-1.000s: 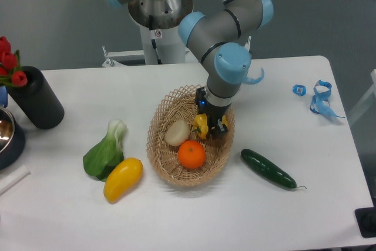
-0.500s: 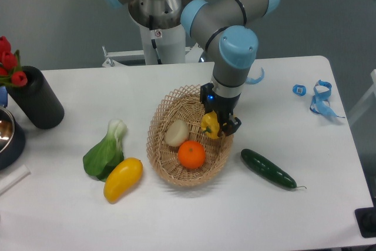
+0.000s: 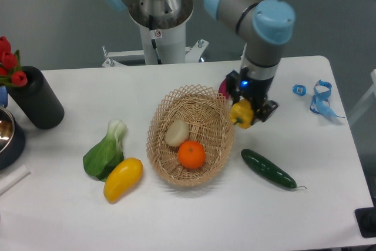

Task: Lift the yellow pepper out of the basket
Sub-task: 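Lift the held yellow pepper up and out of the basket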

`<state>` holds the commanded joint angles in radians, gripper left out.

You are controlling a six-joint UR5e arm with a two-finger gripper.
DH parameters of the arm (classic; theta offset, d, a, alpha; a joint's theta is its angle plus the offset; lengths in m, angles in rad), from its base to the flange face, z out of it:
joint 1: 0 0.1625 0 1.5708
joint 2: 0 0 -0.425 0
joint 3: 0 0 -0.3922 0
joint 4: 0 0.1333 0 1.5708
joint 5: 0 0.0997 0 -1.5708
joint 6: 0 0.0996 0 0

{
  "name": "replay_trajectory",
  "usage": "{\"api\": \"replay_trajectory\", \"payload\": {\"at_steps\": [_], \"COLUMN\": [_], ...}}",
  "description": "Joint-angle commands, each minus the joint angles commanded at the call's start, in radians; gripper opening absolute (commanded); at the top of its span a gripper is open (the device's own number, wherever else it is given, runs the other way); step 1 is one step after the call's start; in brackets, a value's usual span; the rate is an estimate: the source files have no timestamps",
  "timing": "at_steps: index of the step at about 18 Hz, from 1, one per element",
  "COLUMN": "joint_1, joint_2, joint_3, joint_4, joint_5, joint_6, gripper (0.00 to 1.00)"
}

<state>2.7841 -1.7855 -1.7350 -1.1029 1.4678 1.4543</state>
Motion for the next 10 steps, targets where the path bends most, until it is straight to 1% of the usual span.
{"api": "replay_trajectory", "payload": {"at_steps": [2, 3, 6, 8, 10], "joint_1": [0.000, 0.002, 0.011, 0.018, 0.029], "joint_2": [-0.003, -0.003, -0.006, -0.024, -0.031], "joint_3": [0.006, 0.008, 0.034, 0.055, 0.063], "joint_4": [0.000, 0.000, 0.002, 0.000, 0.000], "joint_5": [0.070, 0.080, 0.082, 0.083, 0.086], "joint_6": [-0.005, -0.018, -0.026, -0.025, -0.025], "gripper": [0.38, 0.38, 0.38, 0.38, 0.38]}}
